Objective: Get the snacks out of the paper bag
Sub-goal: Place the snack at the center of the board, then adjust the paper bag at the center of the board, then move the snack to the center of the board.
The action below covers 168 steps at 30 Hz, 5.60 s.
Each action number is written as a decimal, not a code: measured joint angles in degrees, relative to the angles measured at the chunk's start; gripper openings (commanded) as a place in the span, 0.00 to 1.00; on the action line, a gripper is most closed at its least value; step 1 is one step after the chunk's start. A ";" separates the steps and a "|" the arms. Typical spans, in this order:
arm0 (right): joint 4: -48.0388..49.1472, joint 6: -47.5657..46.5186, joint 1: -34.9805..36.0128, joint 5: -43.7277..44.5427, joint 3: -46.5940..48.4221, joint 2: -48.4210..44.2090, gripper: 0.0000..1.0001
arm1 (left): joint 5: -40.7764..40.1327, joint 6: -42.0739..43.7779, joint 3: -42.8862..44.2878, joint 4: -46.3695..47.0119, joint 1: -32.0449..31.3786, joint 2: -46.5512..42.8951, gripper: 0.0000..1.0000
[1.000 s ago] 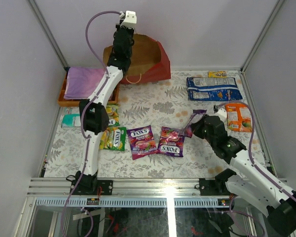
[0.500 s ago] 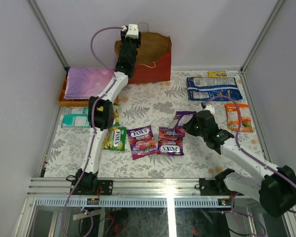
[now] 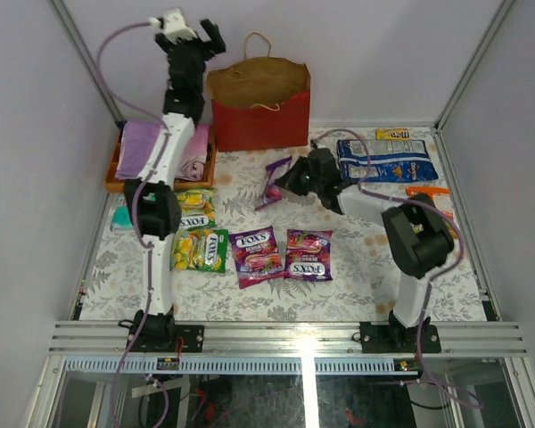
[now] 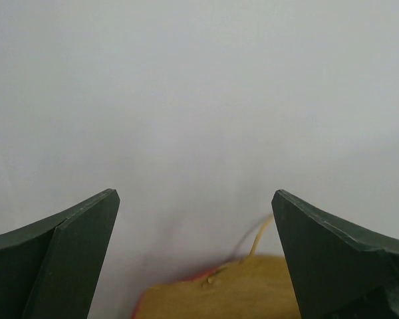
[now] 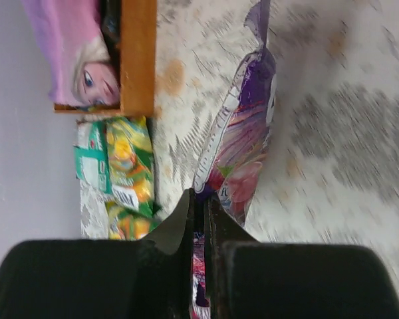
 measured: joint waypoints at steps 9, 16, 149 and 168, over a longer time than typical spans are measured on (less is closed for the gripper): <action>1.03 1.57 0.83 -4.26 23.26 22.71 0.00 | 0.76 -9.42 -17.92 -2.60 7.80 -26.47 1.00; -6.82 -1.20 1.57 -8.94 45.11 37.05 0.00 | 3.17 -15.96 -41.03 -3.21 8.55 -39.04 1.00; -4.44 -16.28 -9.86 -17.92 11.34 13.51 0.00 | 8.83 -27.69 -74.77 4.66 -7.72 -23.80 0.02; -9.49 -16.85 -13.14 -13.07 41.53 34.51 0.94 | 5.97 -23.45 -72.39 4.37 -7.80 -22.34 0.00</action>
